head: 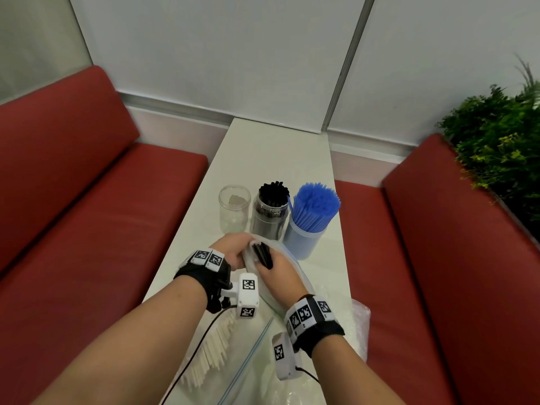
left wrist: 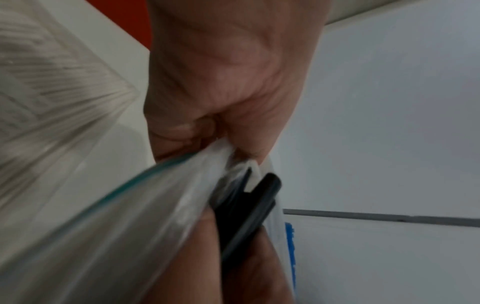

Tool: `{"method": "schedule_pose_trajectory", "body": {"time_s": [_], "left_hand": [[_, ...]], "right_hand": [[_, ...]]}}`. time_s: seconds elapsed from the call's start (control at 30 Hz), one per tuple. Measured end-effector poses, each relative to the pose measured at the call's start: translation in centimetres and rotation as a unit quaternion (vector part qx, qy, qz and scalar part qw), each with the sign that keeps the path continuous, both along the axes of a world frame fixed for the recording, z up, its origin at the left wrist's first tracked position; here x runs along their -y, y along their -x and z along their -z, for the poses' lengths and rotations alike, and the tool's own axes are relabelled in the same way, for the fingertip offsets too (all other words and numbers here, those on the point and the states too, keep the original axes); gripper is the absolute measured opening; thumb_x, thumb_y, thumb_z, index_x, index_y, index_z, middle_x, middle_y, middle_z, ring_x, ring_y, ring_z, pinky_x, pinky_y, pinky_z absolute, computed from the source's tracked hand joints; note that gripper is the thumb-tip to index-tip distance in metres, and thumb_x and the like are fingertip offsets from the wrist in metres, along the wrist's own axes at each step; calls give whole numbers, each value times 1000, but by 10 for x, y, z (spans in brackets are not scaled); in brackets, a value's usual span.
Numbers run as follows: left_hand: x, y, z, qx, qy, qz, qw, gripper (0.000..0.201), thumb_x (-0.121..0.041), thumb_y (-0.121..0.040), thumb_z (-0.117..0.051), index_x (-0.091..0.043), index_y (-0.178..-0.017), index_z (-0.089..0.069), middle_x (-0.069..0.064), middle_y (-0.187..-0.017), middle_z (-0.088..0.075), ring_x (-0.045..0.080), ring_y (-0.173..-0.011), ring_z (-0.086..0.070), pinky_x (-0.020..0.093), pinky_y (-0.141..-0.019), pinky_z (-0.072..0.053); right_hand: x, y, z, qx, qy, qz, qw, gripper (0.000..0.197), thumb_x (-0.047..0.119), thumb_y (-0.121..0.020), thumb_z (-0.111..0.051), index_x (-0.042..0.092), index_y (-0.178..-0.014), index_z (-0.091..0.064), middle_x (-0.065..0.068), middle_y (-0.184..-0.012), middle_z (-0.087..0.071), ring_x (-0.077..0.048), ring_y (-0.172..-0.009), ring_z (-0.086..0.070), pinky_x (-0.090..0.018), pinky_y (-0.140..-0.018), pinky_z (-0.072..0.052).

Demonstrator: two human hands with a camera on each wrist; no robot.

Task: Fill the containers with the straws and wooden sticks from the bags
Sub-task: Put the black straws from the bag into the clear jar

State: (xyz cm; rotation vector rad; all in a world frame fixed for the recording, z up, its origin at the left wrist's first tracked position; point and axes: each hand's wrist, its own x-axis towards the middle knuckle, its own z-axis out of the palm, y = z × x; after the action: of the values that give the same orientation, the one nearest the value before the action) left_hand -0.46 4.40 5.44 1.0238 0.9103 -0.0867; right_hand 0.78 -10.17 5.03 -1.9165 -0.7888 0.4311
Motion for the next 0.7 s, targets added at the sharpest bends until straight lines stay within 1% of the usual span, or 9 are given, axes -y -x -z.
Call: {"method": "schedule_pose_trajectory", "body": {"time_s": [0.07, 0.17, 0.23, 0.37, 0.43, 0.5, 0.6, 0.67, 0.7], "left_hand": [[-5, 8, -3, 23, -107, 106, 988, 8, -5, -93, -54, -3, -89, -61, 9, -75, -65, 21, -72, -62, 24, -63, -54], [-21, 15, 0, -65, -327, 220, 917, 23, -9, -92, -59, -3, -113, -63, 15, -109, -68, 29, -102, -64, 30, -88, -51], [-28, 16, 9, -97, -387, 206, 893, 34, -10, -94, -56, -4, -128, -55, 12, -122, -63, 28, -110, -61, 33, -95, -48], [-12, 12, 25, -13, -203, 73, 976, 34, -8, -95, -49, -8, -130, -46, 22, -118, -55, 27, -92, -54, 35, -75, -46], [-2, 10, 34, -23, -170, 118, 978, 51, -13, -94, -56, -16, -141, -34, 24, -130, -50, 31, -102, -55, 35, -82, -48], [4, 10, 40, -43, -172, 187, 966, 65, -15, -91, -60, -18, -149, -31, 18, -143, -43, 33, -125, -47, 35, -101, -41], [-2, 1, 34, -5, -224, 157, 962, 50, -13, -89, -60, -15, -138, -52, 10, -144, -46, 26, -133, -41, 29, -99, -33], [-6, -7, 27, 72, -220, 22, 973, 29, -14, -92, -57, -10, -119, -67, 10, -126, -62, 27, -126, -52, 29, -98, -40], [-7, -11, 21, 112, -152, -41, 981, 23, -16, -94, -56, -6, -109, -69, 13, -115, -68, 32, -121, -57, 33, -99, -46]], "right_hand": [[-3, 0, 2, -48, -16, 8, 999, 8, 30, -92, -64, 32, -100, -65, 8, -91, -71, -12, -87, -67, -38, -84, -56], [-7, -7, -1, -97, -90, 20, 991, 22, 23, -85, -72, 36, -78, -56, 16, -66, -57, -7, -62, -53, -23, -63, -48], [-8, -18, -12, -129, -143, 49, 980, 24, 30, -86, -75, 31, -75, -53, 9, -60, -53, -12, -56, -51, -26, -58, -47], [-15, -47, -42, -163, -230, 102, 954, 27, 21, -91, -74, 26, -71, -55, 2, -59, -51, -16, -54, -50, -34, -60, -48], [-19, -61, -64, -174, -260, 103, 944, 28, 26, -89, -76, 27, -69, -56, 1, -57, -47, -17, -53, -46, -36, -59, -44], [-22, -73, -87, -187, -295, 101, 932, 28, 34, -85, -79, 27, -68, -58, -1, -57, -46, -19, -53, -45, -36, -61, -44], [-24, -85, -109, -203, -351, 111, 908, 30, 35, -83, -82, 27, -67, -58, 0, -58, -47, -18, -52, -45, -37, -63, -46], [-28, -88, -114, -204, -369, 118, 899, 33, 32, -83, -83, 23, -70, -54, -1, -57, -47, -19, -52, -46, -38, -65, -46], [-32, -87, -114, -204, -374, 119, 897, 34, 30, -83, -82, 22, -69, -53, -2, -57, -47, -20, -52, -45, -38, -64, -47]]}}
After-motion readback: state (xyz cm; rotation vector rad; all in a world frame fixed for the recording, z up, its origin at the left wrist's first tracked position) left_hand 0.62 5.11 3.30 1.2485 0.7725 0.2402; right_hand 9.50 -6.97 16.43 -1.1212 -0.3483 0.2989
